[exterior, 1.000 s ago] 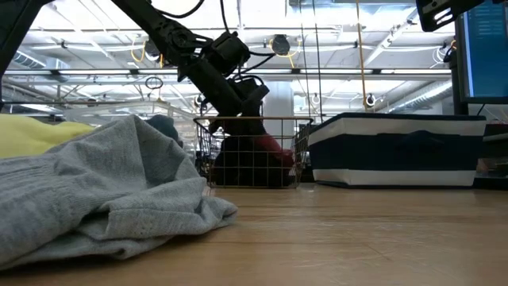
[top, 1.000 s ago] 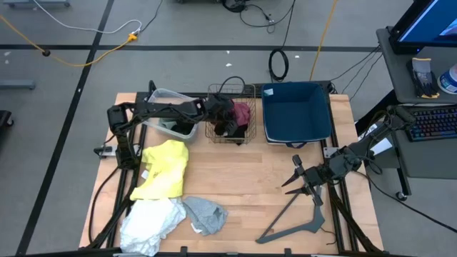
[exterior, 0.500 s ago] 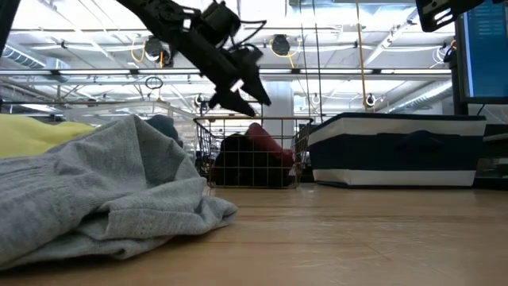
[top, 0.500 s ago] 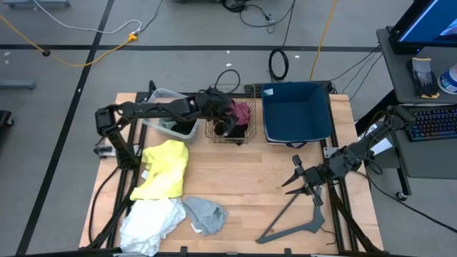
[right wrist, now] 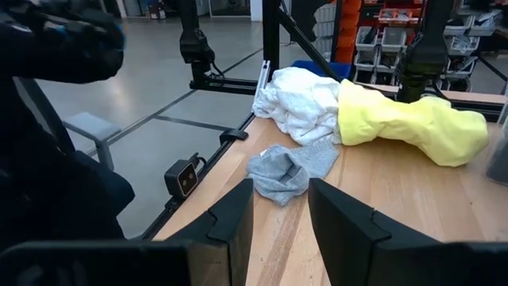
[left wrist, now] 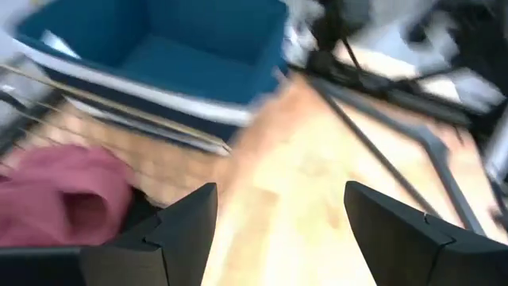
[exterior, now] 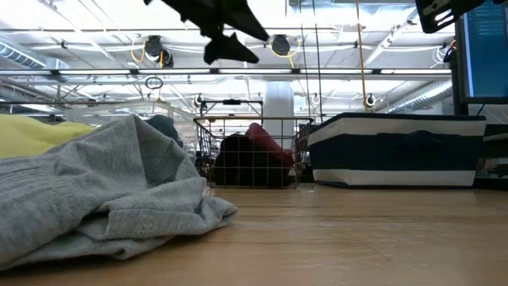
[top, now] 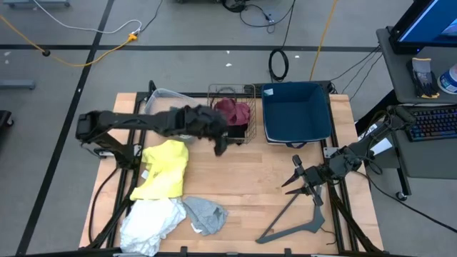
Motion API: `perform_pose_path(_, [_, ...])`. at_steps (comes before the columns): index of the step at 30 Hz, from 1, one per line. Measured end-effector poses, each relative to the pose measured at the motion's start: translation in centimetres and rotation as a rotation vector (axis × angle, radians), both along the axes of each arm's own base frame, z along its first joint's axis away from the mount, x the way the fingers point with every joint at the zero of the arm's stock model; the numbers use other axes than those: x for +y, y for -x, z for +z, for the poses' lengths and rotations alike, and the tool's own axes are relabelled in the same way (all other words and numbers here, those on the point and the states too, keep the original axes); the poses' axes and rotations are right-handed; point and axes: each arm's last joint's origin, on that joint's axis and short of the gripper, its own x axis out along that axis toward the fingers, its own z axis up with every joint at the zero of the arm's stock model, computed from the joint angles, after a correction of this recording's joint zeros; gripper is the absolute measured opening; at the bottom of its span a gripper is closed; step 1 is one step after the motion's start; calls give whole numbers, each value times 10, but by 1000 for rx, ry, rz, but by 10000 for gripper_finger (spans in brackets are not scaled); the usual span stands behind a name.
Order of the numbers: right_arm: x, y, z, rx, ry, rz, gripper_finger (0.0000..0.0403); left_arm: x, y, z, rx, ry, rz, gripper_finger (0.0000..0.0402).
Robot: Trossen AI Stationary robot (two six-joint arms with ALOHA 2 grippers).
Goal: Pick & Place Cloths
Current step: Put the gray underwear into the wire basket
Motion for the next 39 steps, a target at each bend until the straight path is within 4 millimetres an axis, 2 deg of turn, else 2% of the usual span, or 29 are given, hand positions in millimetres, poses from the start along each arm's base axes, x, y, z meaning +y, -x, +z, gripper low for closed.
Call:
perform_pose_path(11, [0, 0, 0, 0, 0, 0, 114, -101, 15, -11, 163, 7, -292, 274])
perform_pose_path(16, [0, 0, 0, 0, 0, 0, 114, -142, 28, -14, 207, -5, -353, 273])
perform_pose_path(21, [0, 0, 0, -1, 1, 0, 114, -175, 38, -19, 219, -2, -356, 273])
perform_pose_path(28, [0, 0, 0, -2, 0, 0, 114, -205, 51, -29, 255, 3, -336, 273])
perform_pose_path(31, [0, 0, 0, -2, 0, 0, 114, -213, 48, -36, 261, 16, -315, 273])
perform_pose_path(39, [0, 0, 1, -7, -3, 0, 114, -230, 41, -80, 419, 5, -276, 273])
